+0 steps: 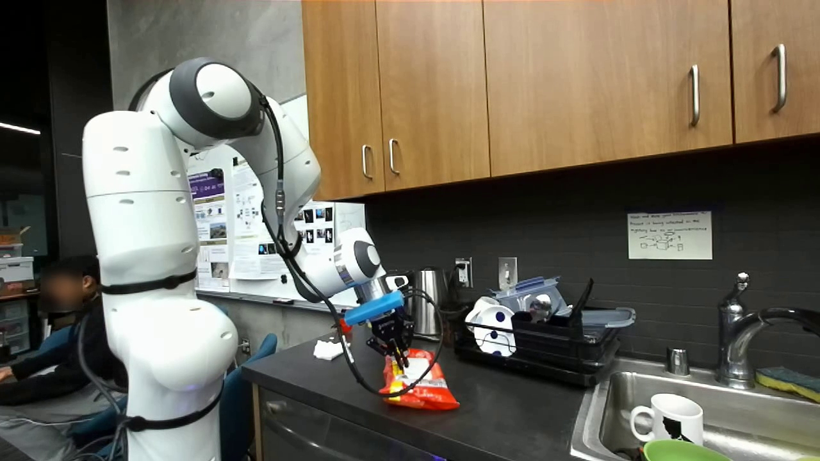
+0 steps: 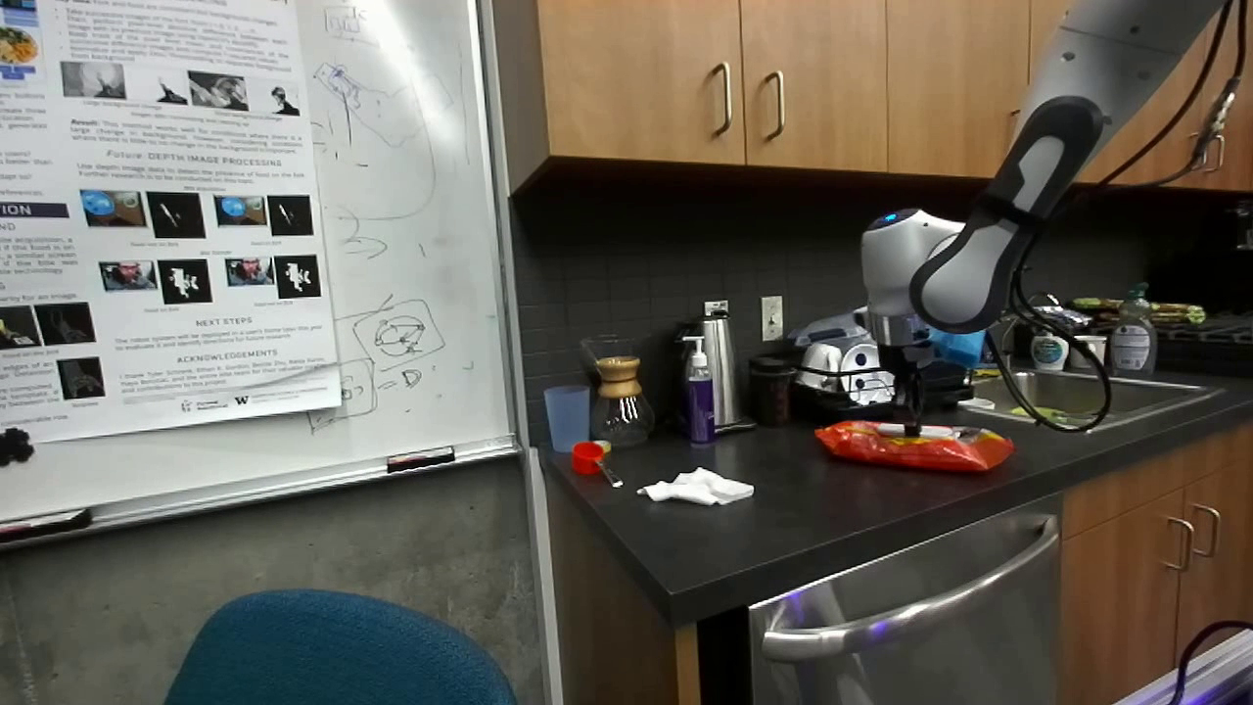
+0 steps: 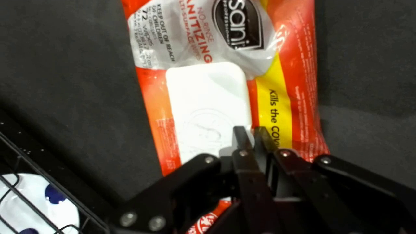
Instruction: Open the pack of wipes
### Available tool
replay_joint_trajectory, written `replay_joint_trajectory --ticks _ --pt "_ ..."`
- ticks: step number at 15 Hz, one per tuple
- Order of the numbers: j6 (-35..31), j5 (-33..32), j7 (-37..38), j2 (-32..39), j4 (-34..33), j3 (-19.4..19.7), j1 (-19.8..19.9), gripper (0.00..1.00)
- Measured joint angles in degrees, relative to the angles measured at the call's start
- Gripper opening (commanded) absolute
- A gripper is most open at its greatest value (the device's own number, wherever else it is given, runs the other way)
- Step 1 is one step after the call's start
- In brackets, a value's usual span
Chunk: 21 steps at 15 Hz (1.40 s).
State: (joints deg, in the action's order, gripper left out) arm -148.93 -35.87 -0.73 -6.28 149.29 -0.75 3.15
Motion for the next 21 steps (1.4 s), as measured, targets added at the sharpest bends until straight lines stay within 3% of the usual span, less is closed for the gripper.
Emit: replay_joint_trajectory --ticks 21 --pt "-1.6 -0.2 0.2 -1.8 -1.8 0.4 0.9 0.03"
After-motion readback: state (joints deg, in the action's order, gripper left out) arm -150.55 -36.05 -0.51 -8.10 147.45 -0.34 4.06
